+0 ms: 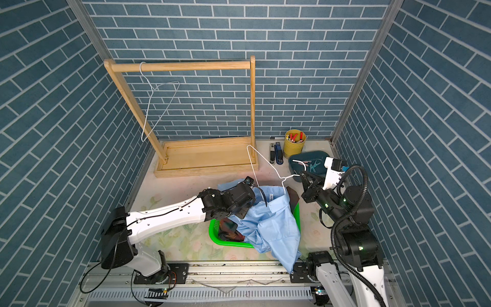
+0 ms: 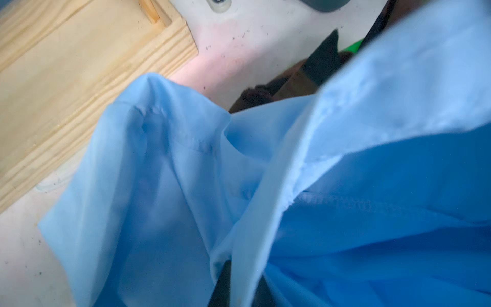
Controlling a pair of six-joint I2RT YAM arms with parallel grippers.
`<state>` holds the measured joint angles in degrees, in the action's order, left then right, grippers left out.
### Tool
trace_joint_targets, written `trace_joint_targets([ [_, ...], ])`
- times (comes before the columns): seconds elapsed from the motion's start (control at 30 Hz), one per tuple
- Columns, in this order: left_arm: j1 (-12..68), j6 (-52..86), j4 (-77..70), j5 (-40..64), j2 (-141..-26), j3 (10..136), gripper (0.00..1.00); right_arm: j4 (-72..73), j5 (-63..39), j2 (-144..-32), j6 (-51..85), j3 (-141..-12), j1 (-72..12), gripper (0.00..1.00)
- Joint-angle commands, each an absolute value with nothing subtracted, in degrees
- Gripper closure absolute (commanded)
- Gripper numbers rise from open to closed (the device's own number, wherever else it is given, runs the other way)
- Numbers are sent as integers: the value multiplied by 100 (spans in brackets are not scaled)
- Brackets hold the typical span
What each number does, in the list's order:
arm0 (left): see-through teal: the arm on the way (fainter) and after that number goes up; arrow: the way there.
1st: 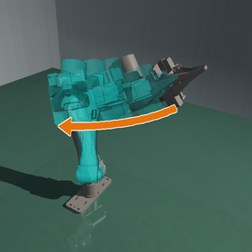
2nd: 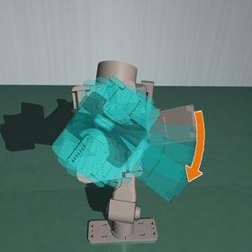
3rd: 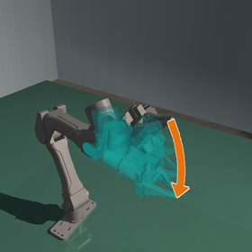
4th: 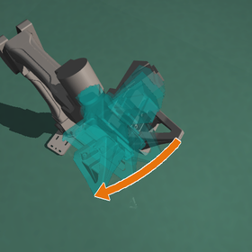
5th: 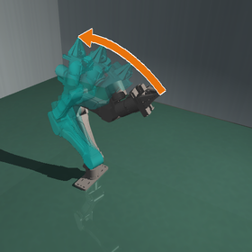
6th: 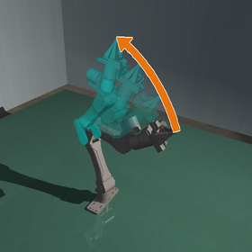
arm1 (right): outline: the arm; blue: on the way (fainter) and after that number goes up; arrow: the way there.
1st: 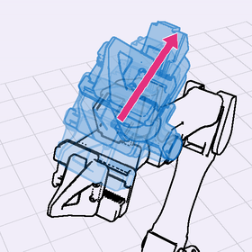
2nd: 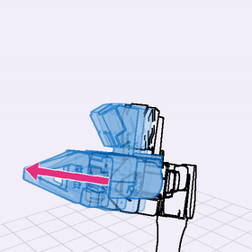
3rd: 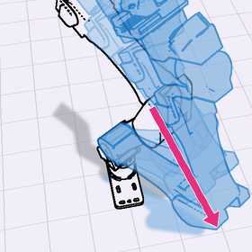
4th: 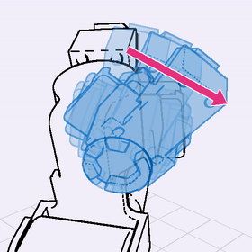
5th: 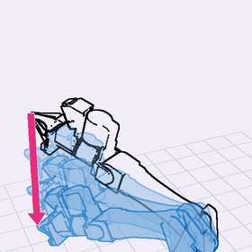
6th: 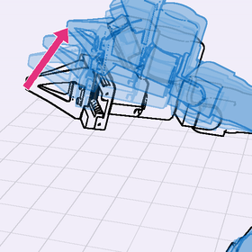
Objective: Remove the clothespins securing long-sleeve shirts to the hanger
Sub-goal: Remove the long-sleeve shirt from the hanger.
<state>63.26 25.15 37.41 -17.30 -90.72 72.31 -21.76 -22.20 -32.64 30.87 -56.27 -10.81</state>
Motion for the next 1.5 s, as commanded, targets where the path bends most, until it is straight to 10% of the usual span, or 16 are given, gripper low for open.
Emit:
trace_joint_targets([
  [0.0,6311,2868,3633,-1741,-9318,7009,86,-1411,-2452,-3130,3593,-5267,-1065,100],
  [0.17,6328,2818,3532,-1594,-9699,7085,77,-1507,-2397,-3008,3518,-5222,-1066,100],
  [0.4,6336,2113,3658,-1630,-8704,7267,1,-1568,-2386,-3158,3270,-5569,-1068,100],
  [0.9,5035,692,4130,-907,-6526,7864,0,-1360,-2750,-3712,3132,-5803,-1069,100],
  [1.13,4641,-402,3278,1228,-7113,8843,0,-1436,-3118,-4226,3111,-6357,-1116,100],
  [1.47,5440,576,2744,262,-8235,9249,0,-1398,-1967,-4814,3546,-7029,-1255,100],
])
